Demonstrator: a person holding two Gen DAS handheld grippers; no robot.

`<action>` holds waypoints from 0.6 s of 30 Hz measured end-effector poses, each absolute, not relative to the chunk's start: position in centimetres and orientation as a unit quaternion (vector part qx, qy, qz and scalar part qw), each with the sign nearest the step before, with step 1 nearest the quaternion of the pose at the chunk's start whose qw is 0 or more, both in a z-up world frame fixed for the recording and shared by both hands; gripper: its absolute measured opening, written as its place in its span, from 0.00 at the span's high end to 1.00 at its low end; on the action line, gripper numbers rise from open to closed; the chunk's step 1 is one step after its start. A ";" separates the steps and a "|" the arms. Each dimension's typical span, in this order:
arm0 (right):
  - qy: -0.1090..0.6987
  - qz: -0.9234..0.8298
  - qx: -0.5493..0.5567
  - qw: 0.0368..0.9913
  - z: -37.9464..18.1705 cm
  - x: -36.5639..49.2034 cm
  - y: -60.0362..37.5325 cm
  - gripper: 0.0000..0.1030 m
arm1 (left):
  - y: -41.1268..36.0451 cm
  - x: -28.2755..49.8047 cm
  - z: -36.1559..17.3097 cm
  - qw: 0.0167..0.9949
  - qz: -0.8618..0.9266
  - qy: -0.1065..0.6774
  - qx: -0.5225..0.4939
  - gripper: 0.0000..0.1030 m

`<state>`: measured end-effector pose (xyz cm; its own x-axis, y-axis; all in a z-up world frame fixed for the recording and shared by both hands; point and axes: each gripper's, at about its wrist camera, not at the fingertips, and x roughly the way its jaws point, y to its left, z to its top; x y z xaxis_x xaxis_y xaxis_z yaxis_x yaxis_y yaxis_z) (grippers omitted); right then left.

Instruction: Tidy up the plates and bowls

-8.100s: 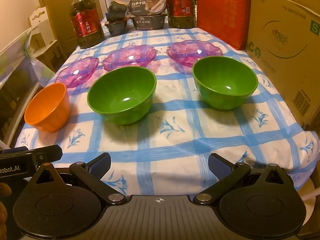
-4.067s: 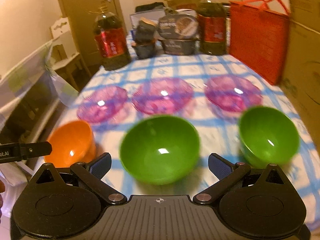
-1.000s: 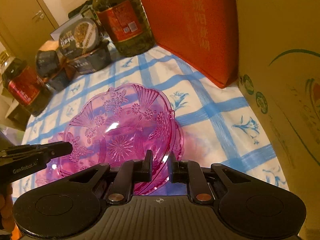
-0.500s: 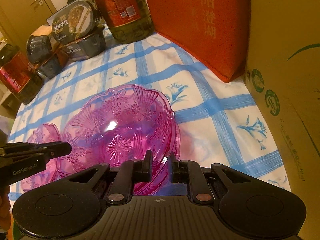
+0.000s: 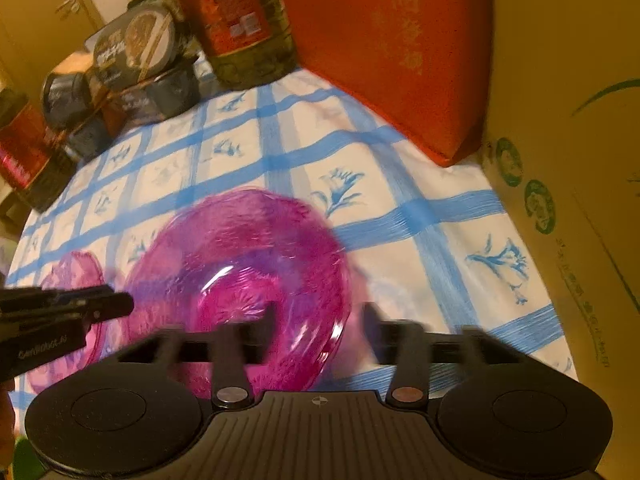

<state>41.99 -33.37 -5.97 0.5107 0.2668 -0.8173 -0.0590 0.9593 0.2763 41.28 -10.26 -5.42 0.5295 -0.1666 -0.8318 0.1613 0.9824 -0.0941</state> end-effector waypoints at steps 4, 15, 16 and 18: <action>0.477 0.089 0.117 0.867 -4.6 41.3 -34.0 0.45 | -9.7 40.3 -4.4 0.879 -0.091 0.468 -0.012 0.78; 0.459 0.104 0.118 0.874 0.8 34.8 -31.6 0.45 | -8.1 33.2 0.3 0.885 -0.083 0.452 -0.071 0.72; 0.458 0.107 0.112 0.875 1.3 33.9 -31.1 0.45 | -8.0 32.5 0.7 0.886 -0.082 0.450 -0.072 0.72; 0.455 0.111 0.103 0.877 2.0 32.4 -30.3 0.45 | -7.7 30.7 1.5 0.890 -0.078 0.444 -0.072 0.72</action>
<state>32.36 -30.33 2.00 0.5604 0.2890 -0.7762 -0.1016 0.9541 0.2818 30.74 -7.69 1.52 0.5931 -0.2034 -0.7790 0.0755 0.9773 -0.1978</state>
